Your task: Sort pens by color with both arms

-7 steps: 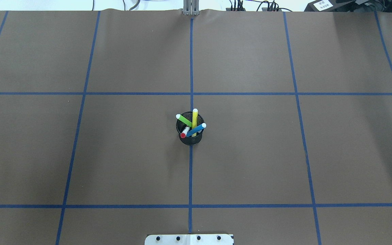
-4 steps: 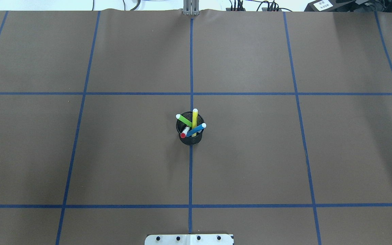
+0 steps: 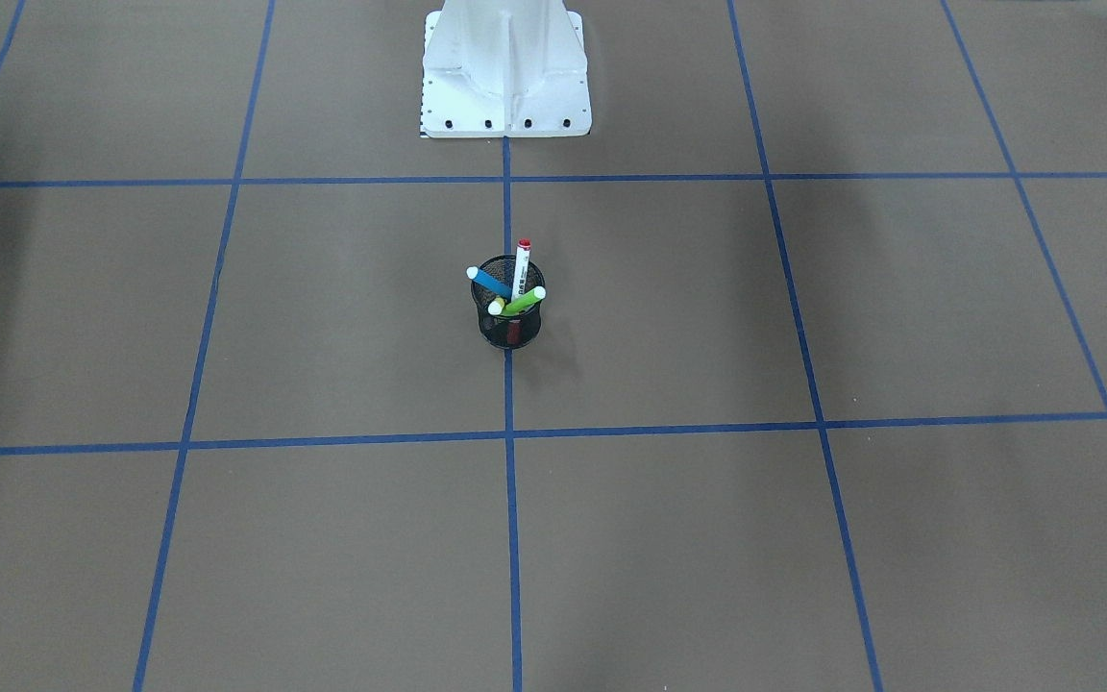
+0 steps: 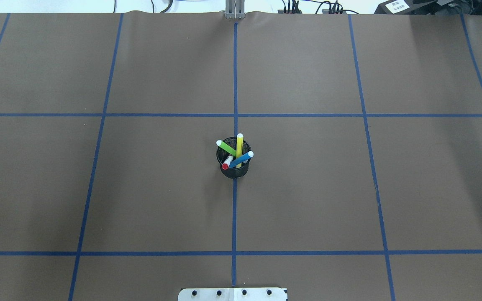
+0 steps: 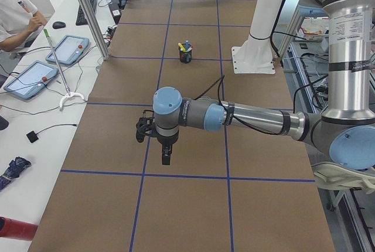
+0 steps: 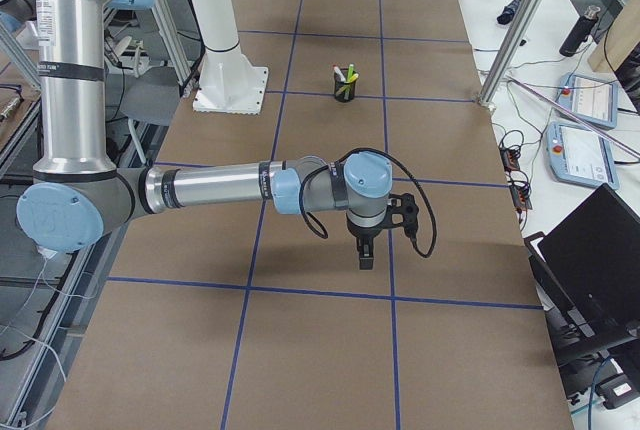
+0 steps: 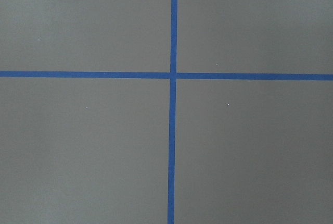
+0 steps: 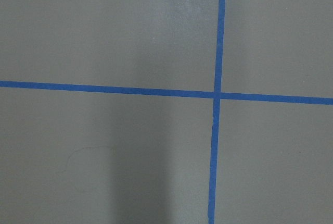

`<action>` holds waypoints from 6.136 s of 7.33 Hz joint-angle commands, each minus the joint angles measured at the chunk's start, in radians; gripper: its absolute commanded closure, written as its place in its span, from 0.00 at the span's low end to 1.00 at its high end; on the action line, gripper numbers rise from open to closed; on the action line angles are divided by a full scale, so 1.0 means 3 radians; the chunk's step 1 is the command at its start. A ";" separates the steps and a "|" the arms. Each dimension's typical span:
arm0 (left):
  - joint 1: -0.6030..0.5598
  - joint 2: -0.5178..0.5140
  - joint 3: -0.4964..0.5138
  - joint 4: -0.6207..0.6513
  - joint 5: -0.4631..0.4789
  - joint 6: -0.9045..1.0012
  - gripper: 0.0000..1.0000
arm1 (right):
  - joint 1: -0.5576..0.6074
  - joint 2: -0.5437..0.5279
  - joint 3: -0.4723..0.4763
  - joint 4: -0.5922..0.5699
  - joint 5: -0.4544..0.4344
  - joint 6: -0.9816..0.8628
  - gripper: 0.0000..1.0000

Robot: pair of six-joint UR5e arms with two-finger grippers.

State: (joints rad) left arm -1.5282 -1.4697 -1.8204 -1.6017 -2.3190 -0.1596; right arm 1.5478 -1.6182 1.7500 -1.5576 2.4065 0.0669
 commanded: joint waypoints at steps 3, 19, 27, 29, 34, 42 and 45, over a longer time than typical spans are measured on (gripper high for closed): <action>0.0001 0.0000 0.0024 -0.0076 -0.0001 -0.0015 0.00 | -0.0010 -0.0077 0.0037 0.0139 0.0062 0.0012 0.00; 0.0006 -0.0035 0.0157 -0.0076 -0.0007 0.0000 0.00 | -0.2861 0.1476 0.0221 0.1403 -0.0672 0.4256 0.01; 0.0006 -0.0035 0.0172 -0.0081 -0.0017 0.0000 0.00 | -0.3416 0.1891 -0.0009 0.1403 -0.1615 0.4788 0.22; 0.0006 -0.0035 0.0172 -0.0081 -0.0017 0.0000 0.00 | -0.3411 0.1897 -0.0019 0.1408 -0.1615 0.4707 0.25; 0.0006 -0.0035 0.0172 -0.0102 -0.0017 0.0000 0.00 | -0.3411 0.1912 -0.0024 0.1413 -0.1676 0.4604 0.39; 0.0006 -0.0030 0.0152 -0.0112 -0.0017 -0.0005 0.00 | -0.3375 0.2091 -0.0198 0.1530 -0.1646 0.4451 1.00; 0.0006 -0.0025 0.0147 -0.0112 -0.0017 -0.0005 0.00 | -0.3228 0.2091 -0.0158 0.1531 -0.1438 0.4450 1.00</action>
State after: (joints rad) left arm -1.5263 -1.4782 -1.7743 -1.6352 -2.3240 -0.1611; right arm 0.5487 -0.9915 1.6932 -1.0993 1.9263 1.4027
